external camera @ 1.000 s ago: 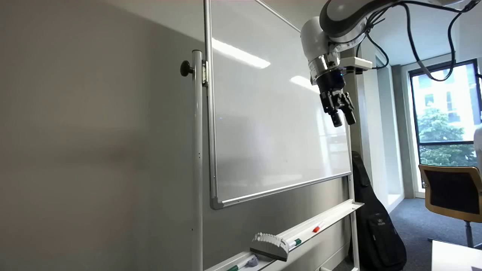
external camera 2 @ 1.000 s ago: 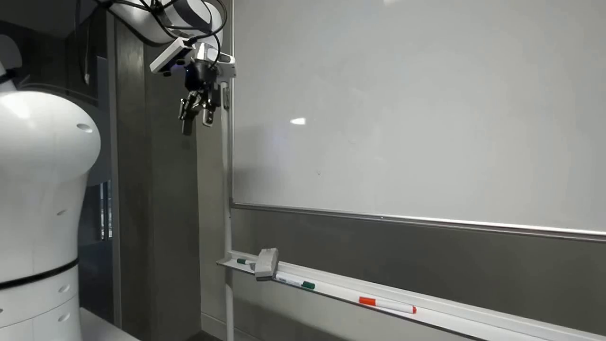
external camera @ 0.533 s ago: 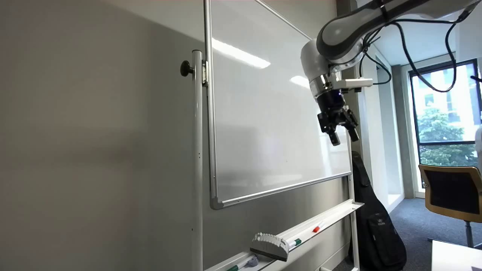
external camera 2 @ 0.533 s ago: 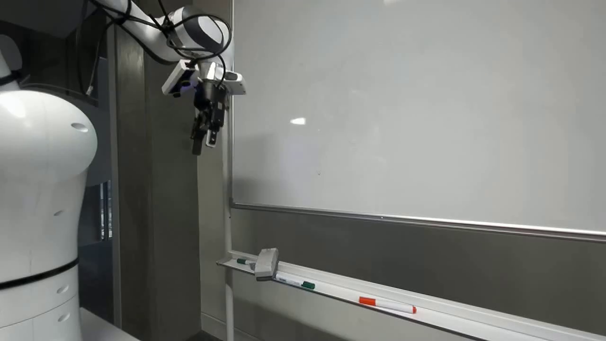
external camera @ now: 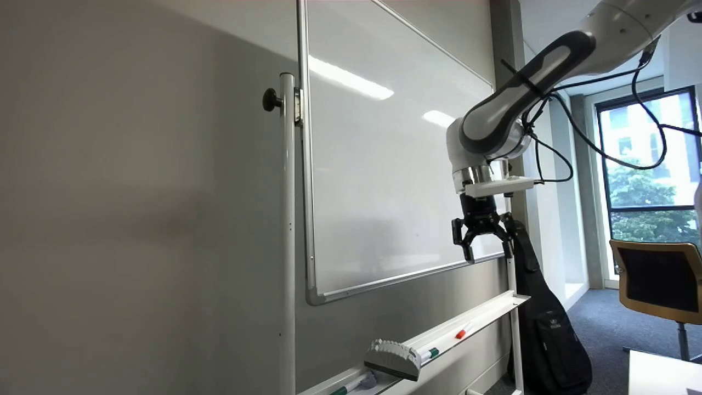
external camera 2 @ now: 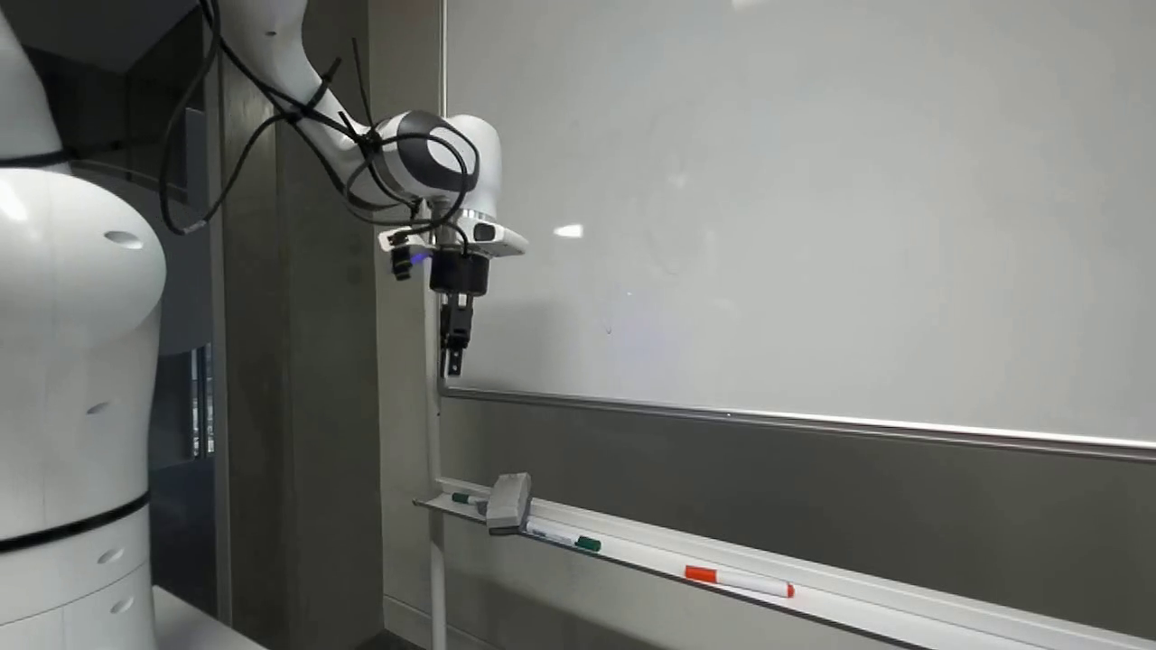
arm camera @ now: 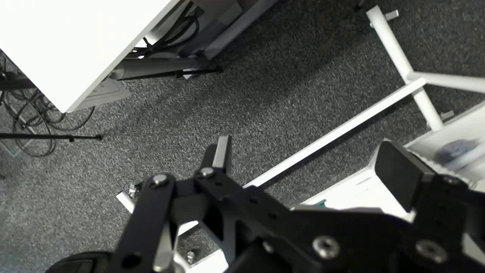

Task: Pick up the green marker and then put it back down

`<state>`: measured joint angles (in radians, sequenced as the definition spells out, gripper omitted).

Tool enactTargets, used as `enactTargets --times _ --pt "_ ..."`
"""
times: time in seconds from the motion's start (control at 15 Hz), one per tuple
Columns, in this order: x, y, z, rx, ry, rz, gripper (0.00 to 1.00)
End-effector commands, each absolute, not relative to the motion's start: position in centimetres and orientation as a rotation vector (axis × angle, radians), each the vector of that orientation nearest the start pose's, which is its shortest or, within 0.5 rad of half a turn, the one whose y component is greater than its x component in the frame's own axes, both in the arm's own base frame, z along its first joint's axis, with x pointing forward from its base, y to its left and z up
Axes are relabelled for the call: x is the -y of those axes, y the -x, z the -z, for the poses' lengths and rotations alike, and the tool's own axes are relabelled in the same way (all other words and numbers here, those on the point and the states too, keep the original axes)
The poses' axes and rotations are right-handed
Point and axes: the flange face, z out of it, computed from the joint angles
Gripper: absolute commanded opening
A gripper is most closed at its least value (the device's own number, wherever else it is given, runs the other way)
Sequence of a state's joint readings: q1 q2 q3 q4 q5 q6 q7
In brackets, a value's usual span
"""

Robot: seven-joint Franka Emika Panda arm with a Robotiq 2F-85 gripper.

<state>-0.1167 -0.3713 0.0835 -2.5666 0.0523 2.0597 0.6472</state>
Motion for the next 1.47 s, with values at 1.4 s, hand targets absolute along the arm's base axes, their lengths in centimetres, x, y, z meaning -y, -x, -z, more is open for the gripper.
enactTargets --times 1.4 --pt "5.3 -43.2 -22.3 -1.606 2.662 -0.082 1.00"
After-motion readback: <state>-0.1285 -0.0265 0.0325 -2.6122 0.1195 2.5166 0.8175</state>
